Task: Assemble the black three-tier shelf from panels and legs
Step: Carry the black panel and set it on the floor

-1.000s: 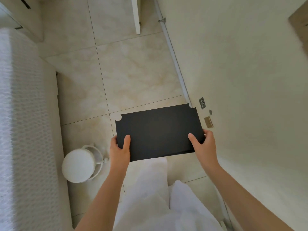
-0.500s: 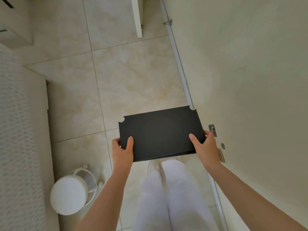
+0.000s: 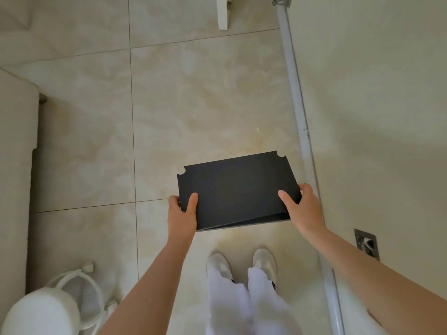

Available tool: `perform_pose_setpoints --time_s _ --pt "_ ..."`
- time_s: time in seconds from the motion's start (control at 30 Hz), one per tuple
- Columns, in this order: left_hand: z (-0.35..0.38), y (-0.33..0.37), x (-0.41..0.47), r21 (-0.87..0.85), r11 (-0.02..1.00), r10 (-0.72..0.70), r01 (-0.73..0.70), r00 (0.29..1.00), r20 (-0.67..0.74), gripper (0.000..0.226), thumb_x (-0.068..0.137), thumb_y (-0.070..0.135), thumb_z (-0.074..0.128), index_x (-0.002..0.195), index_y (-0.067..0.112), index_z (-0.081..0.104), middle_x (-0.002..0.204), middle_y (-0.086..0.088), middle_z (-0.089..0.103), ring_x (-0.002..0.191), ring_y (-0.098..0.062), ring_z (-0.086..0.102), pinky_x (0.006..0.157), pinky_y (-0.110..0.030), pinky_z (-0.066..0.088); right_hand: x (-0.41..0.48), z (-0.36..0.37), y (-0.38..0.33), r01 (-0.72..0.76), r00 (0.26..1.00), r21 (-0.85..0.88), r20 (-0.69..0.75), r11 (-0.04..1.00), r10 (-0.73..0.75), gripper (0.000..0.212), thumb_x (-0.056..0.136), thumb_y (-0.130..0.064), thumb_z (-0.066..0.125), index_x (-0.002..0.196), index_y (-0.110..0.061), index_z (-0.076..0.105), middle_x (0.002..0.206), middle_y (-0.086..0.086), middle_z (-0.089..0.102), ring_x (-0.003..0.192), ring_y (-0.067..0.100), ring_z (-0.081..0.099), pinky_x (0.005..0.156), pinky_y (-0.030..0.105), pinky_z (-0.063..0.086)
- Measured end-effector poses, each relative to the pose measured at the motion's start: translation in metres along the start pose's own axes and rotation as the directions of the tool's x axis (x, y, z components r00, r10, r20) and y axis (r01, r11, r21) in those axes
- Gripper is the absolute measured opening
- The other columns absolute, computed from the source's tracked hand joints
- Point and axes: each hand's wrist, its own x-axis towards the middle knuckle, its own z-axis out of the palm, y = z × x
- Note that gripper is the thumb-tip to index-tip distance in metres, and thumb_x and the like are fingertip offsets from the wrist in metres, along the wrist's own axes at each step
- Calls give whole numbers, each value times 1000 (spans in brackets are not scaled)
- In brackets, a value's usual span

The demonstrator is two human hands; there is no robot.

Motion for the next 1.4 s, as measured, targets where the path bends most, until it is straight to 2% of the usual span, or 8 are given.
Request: perform_pose_setpoints --time_s 0.1,0.27,0.53,0.87,1.03,1.13,1.27,1.4 --pt "29 -31 53 29 999 22 -22 1000 -2 36 100 49 54 114 17 44 101 7 57 88 -10 59 64 -24 46 48 42 30 0 1000 3 -16 1000 0 49 91 -40 67 125 -8 49 109 4 57 88 20 53 59 17 36" --pt "79 -82 125 15 1000 5 -5 1000 6 38 99 48 56 112 14 45 99 5 56 85 -9 58 63 -25 45 118 103 72 -79 997 30 -15 996 80 51 90 -39 69 127 -9 51 108 -1 58 92 20 53 80 30 41" --pt "123 -144 209 38 999 -15 15 1000 -8 39 100 49 55 114 15 45 98 5 56 86 -10 58 64 -27 46 189 173 110 -76 997 70 -29 995 78 54 87 -40 72 130 -14 53 111 -3 57 97 19 55 85 31 44" --pt "130 -172 245 180 983 47 -36 997 -59 38 100 49 53 112 13 45 90 4 54 81 -16 56 58 -29 40 203 217 132 -63 994 128 -83 990 74 48 85 -38 74 125 -15 59 103 -7 59 93 15 56 79 24 38" --pt "136 -172 254 270 961 99 -63 988 -119 40 101 47 52 113 9 49 112 -7 46 84 -21 50 72 -37 42 203 229 132 -76 987 163 -129 984 98 45 85 -36 76 123 -16 61 97 -12 58 86 11 55 65 13 37" --pt "136 -173 260 301 952 100 -62 989 -112 43 101 46 52 117 6 51 112 -12 54 92 -28 54 73 -39 43 206 232 130 -71 987 149 -132 986 91 45 86 -36 75 123 -16 60 101 -9 60 90 14 57 73 19 38" --pt "140 -173 263 265 962 88 -69 994 -61 38 100 46 55 115 11 49 111 -11 57 98 -29 55 76 -40 44 212 230 130 -103 989 39 -102 994 107 47 88 -40 72 126 -18 57 109 -5 65 99 21 61 74 27 42" --pt "140 -170 263 201 979 47 -46 999 -2 52 97 46 60 129 6 50 119 -9 56 107 -29 56 87 -44 51 213 233 128 -95 992 -40 -84 995 91 50 88 -38 71 129 -15 54 121 0 64 111 26 60 81 32 47"
